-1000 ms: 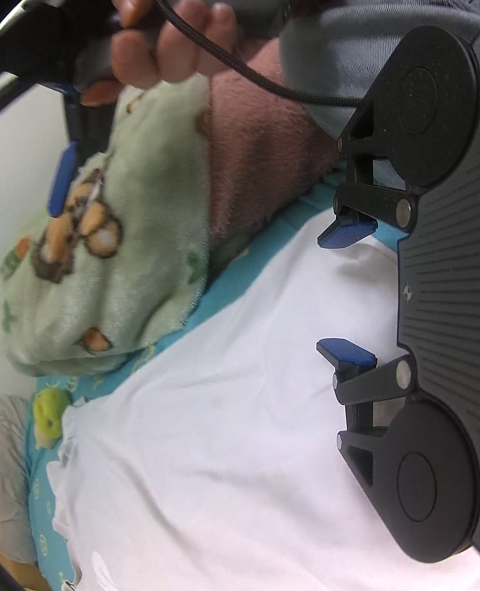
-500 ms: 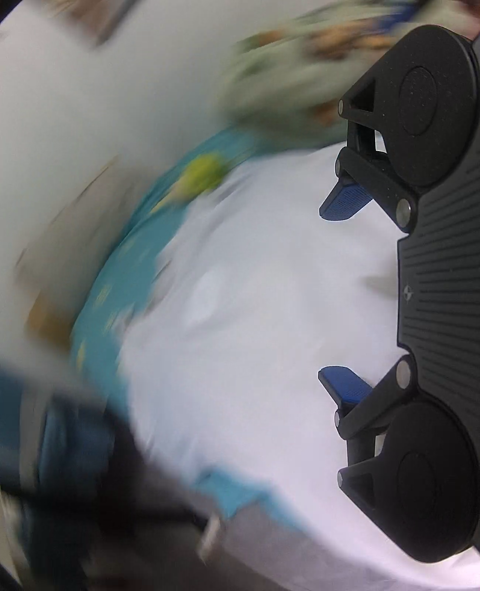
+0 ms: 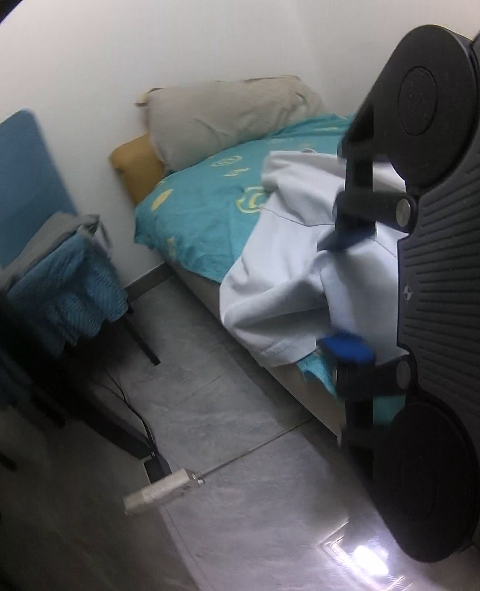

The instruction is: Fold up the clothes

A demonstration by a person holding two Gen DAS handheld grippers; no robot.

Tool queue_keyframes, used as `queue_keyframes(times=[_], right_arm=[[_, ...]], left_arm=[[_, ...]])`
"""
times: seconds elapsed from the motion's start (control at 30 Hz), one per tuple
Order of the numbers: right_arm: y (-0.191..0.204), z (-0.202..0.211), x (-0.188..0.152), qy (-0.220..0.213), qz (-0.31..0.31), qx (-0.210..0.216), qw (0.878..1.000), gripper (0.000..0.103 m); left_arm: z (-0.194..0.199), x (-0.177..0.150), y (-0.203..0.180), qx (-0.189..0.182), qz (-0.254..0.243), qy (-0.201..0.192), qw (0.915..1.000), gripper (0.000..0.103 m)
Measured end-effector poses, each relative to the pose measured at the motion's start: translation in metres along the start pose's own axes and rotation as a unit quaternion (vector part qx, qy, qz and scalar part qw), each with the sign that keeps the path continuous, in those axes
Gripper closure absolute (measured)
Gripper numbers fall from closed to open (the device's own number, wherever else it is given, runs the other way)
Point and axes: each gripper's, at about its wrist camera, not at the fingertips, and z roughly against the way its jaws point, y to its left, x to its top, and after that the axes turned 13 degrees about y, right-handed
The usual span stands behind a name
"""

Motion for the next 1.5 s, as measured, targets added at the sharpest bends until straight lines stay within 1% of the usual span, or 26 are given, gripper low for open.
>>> queue_keyframes(times=[0.03, 0.07, 0.13, 0.2, 0.23, 0.3, 0.33, 0.4, 0.47, 0.53, 0.63, 0.7, 0.73, 0.77, 0.8, 0.83, 0.87, 0.9, 0.93, 1.03, 1.13, 1.2, 1.23, 1.33, 1.4, 1.5], right_arm=[[-0.002, -0.002, 0.001, 0.004, -0.007, 0.003, 1.000, 0.013], [-0.005, -0.003, 0.001, 0.006, -0.015, 0.007, 1.000, 0.013], [-0.010, 0.000, 0.001, 0.005, -0.033, 0.016, 0.999, 0.013], [-0.013, 0.005, 0.000, 0.001, -0.048, 0.025, 0.999, 0.013], [-0.014, 0.009, 0.000, -0.002, -0.055, 0.029, 0.998, 0.013], [-0.015, 0.015, -0.001, -0.009, -0.062, 0.035, 0.997, 0.013], [-0.015, 0.019, -0.002, -0.013, -0.064, 0.037, 0.997, 0.013], [-0.016, 0.024, -0.003, -0.018, -0.066, 0.040, 0.997, 0.013], [-0.018, 0.030, -0.003, -0.026, -0.073, 0.040, 0.996, 0.013], [-0.023, 0.034, -0.001, -0.036, -0.083, 0.037, 0.995, 0.013], [-0.033, 0.040, 0.002, -0.052, -0.099, 0.026, 0.993, 0.013], [-0.040, 0.042, 0.004, -0.062, -0.107, 0.021, 0.992, 0.013], [-0.043, 0.042, 0.005, -0.066, -0.110, 0.019, 0.992, 0.013], [-0.046, 0.043, 0.005, -0.069, -0.112, 0.020, 0.991, 0.013], [-0.048, 0.043, 0.005, -0.072, -0.114, 0.021, 0.991, 0.013], [-0.051, 0.043, 0.006, -0.075, -0.116, 0.021, 0.990, 0.013], [-0.052, 0.042, 0.006, -0.073, -0.117, 0.022, 0.990, 0.013], [-0.053, 0.041, 0.006, -0.072, -0.118, 0.024, 0.990, 0.013], [-0.054, 0.041, 0.006, -0.071, -0.118, 0.026, 0.990, 0.013], [-0.055, 0.040, 0.006, -0.068, -0.117, 0.033, 0.990, 0.013], [-0.054, 0.042, 0.006, -0.069, -0.117, 0.040, 0.990, 0.013], [-0.052, 0.045, 0.005, -0.071, -0.113, 0.041, 0.990, 0.013], [-0.050, 0.047, 0.003, -0.071, -0.109, 0.041, 0.991, 0.013], [-0.047, 0.053, -0.001, -0.070, -0.102, 0.040, 0.992, 0.013], [-0.045, 0.057, -0.004, -0.066, -0.099, 0.040, 0.992, 0.013], [-0.042, 0.064, -0.011, -0.062, -0.094, 0.035, 0.993, 0.013]], left_arm=[[-0.002, 0.000, -0.003, 0.008, -0.017, 0.002, 0.9998, 0.083], [-0.001, -0.003, -0.009, 0.020, -0.038, -0.005, 0.9990, 0.091], [0.006, -0.010, -0.022, 0.044, -0.080, -0.027, 0.9955, 0.094], [0.018, -0.021, -0.036, 0.066, -0.113, -0.060, 0.9897, 0.095], [0.025, -0.026, -0.046, 0.083, -0.130, -0.077, 0.9851, 0.096], [0.037, -0.039, -0.072, 0.129, -0.171, -0.112, 0.9704, 0.096], [0.043, -0.046, -0.088, 0.153, -0.194, -0.133, 0.9598, 0.096], [0.051, -0.063, -0.122, 0.199, -0.250, -0.175, 0.9313, 0.096], [0.056, -0.082, -0.158, 0.239, -0.306, -0.210, 0.8973, 0.096], [0.051, -0.106, -0.194, 0.267, -0.376, -0.227, 0.8574, 0.096], [0.028, -0.156, -0.241, 0.261, -0.490, -0.199, 0.8074, 0.096], [0.002, -0.191, -0.263, 0.250, -0.548, -0.146, 0.7851, 0.095], [-0.010, -0.206, -0.270, 0.236, -0.559, -0.114, 0.7863, 0.092], [-0.020, -0.220, -0.277, 0.221, -0.568, -0.082, 0.7888, 0.085], [-0.023, -0.230, -0.280, 0.201, -0.564, -0.066, 0.7979, 0.081], [-0.024, -0.239, -0.284, 0.180, -0.559, -0.053, 0.8078, 0.068], [-0.025, -0.247, -0.287, 0.160, -0.552, -0.040, 0.8171, 0.047], [-0.020, -0.253, -0.288, 0.147, -0.546, -0.035, 0.8241, 0.039], [-0.010, -0.257, -0.285, 0.136, -0.543, -0.029, 0.8281, 0.032], [0.028, -0.259, -0.263, 0.119, -0.529, -0.001, 0.8405, 0.026], [0.073, -0.243, -0.213, 0.124, -0.497, 0.050, 0.8573, 0.026], [0.105, -0.231, -0.169, 0.126, -0.464, 0.087, 0.8727, 0.026], [0.119, -0.225, -0.147, 0.127, -0.448, 0.108, 0.8783, 0.026], [0.159, -0.206, -0.081, 0.130, -0.401, 0.170, 0.8908, 0.031], [0.182, -0.189, -0.044, 0.101, -0.368, 0.203, 0.9018, 0.031], [0.208, -0.164, -0.006, 0.076, -0.340, 0.199, 0.9162, 0.032]])
